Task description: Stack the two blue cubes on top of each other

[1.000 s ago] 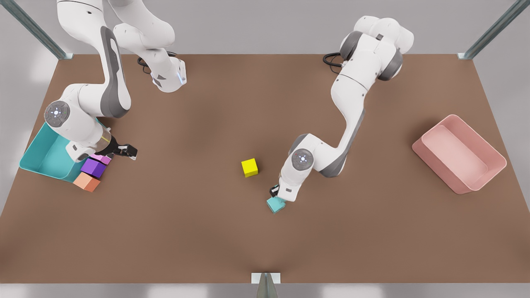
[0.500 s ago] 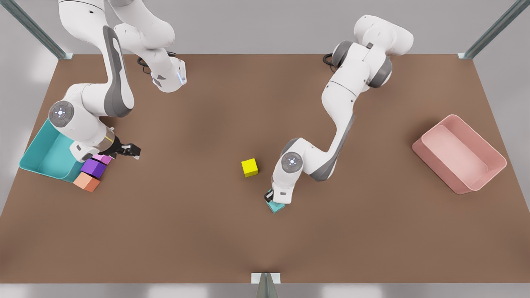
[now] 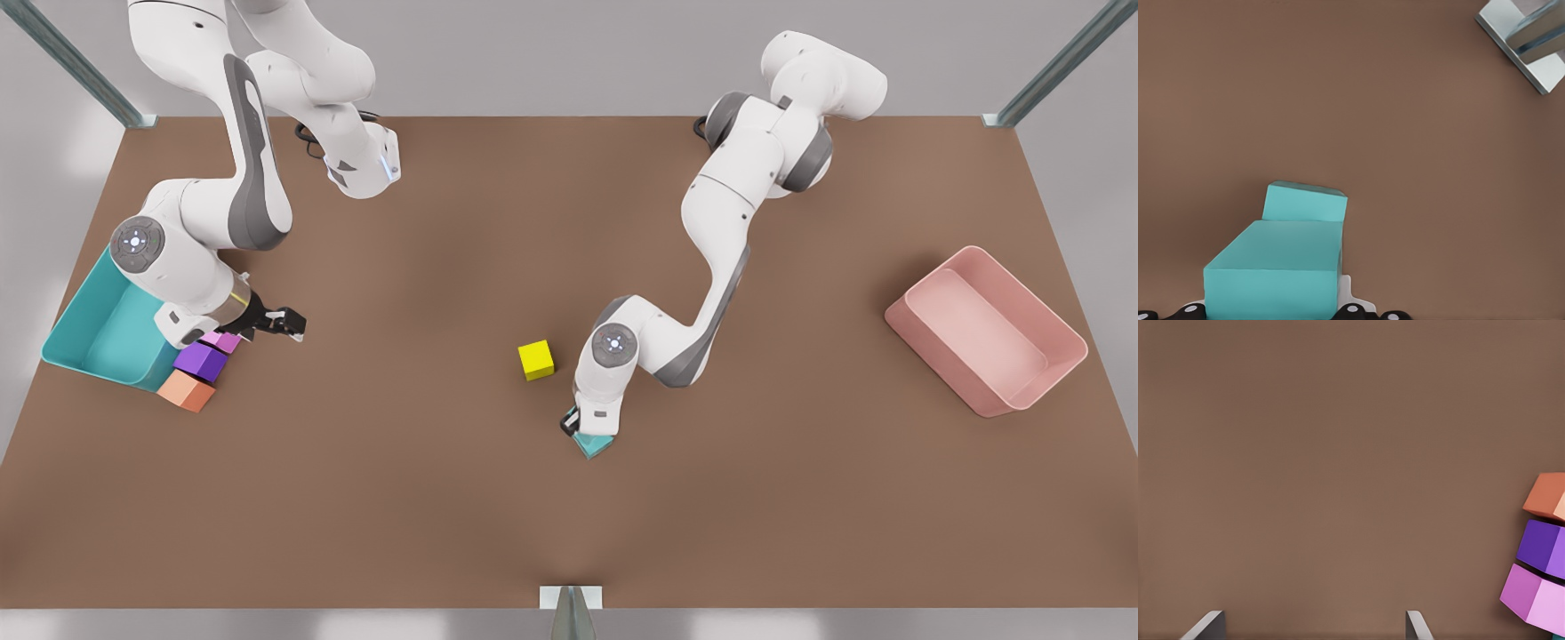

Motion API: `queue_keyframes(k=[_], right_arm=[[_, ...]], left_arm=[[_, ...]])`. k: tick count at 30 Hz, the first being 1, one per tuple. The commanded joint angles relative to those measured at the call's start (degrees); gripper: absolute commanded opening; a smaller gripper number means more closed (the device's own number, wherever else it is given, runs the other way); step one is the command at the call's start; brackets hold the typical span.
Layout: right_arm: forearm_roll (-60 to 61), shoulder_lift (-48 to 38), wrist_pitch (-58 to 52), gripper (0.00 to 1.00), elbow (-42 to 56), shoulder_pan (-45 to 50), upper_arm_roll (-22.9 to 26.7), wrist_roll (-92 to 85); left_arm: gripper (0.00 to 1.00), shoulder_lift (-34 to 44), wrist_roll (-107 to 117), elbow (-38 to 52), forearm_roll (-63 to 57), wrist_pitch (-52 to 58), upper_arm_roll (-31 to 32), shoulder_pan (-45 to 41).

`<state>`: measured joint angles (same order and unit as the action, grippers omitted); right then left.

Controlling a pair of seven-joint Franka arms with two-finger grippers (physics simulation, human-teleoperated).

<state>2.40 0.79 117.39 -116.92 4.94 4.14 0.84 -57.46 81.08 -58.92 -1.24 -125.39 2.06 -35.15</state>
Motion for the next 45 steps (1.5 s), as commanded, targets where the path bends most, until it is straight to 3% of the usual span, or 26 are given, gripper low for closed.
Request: queue_keyframes(k=[1,11,12,13,26,33,37,40,42,43,45], right_arm=[[0.07,0.0,-0.06,1.0,0.03,-0.64,0.08,-0.13],[0.07,-0.09,-0.14,1.0,0.03,-0.64,0.08,-0.13],[0.07,-0.17,-0.23,1.0,0.03,-0.64,0.08,-0.13],[0.07,-0.17,-0.23,1.0,0.03,-0.64,0.08,-0.13],[0.07,-0.53,-0.32,1.0,0.03,-0.64,0.08,-0.13],[0.07,-0.52,-0.23,1.0,0.03,-0.64,0.08,-0.13],[0.07,-0.52,-0.32,1.0,0.03,-0.64,0.08,-0.13],[0.15,-0.61,-0.67,1.0,0.03,-0.64,0.08,-0.13],[0.15,-0.52,-0.67,1.0,0.03,-0.64,0.08,-0.13],[0.15,-0.52,-0.67,1.0,0.03,-0.64,0.08,-0.13],[0.15,-0.44,-0.5,1.0,0.11,-0.64,0.08,-0.13]], left_arm=[[0.61,-0.37,4.27,0.12,0.09,-0.38,-0.04,-0.01],[0.63,-0.55,4.35,0.82,0.18,-0.29,-0.83,-0.53],[0.89,-0.55,4.35,0.82,0.09,-0.29,-0.83,-0.53],[1.0,-0.55,4.44,0.91,0.09,-0.29,-0.83,-0.71],[1.0,0.94,1.54,1.18,-0.08,7.44,-0.92,-0.62],[1.0,11.22,-0.92,2.32,0.62,23.0,-0.13,0.34],[1.0,22.39,-32.19,2.14,1.85,38.82,-0.3,8.95],[1.0,25.91,-63.39,1.26,-1.22,41.02,-1.01,16.95],[1.0,27.58,-80.81,0.56,0.35,42.51,-0.3,27.76],[1.0,28.63,-81.25,-1.63,8.87,44.26,-0.48,33.56],[1.0,40.4,-81.34,-22.71,9.24,28.47,0.05,35.24]])
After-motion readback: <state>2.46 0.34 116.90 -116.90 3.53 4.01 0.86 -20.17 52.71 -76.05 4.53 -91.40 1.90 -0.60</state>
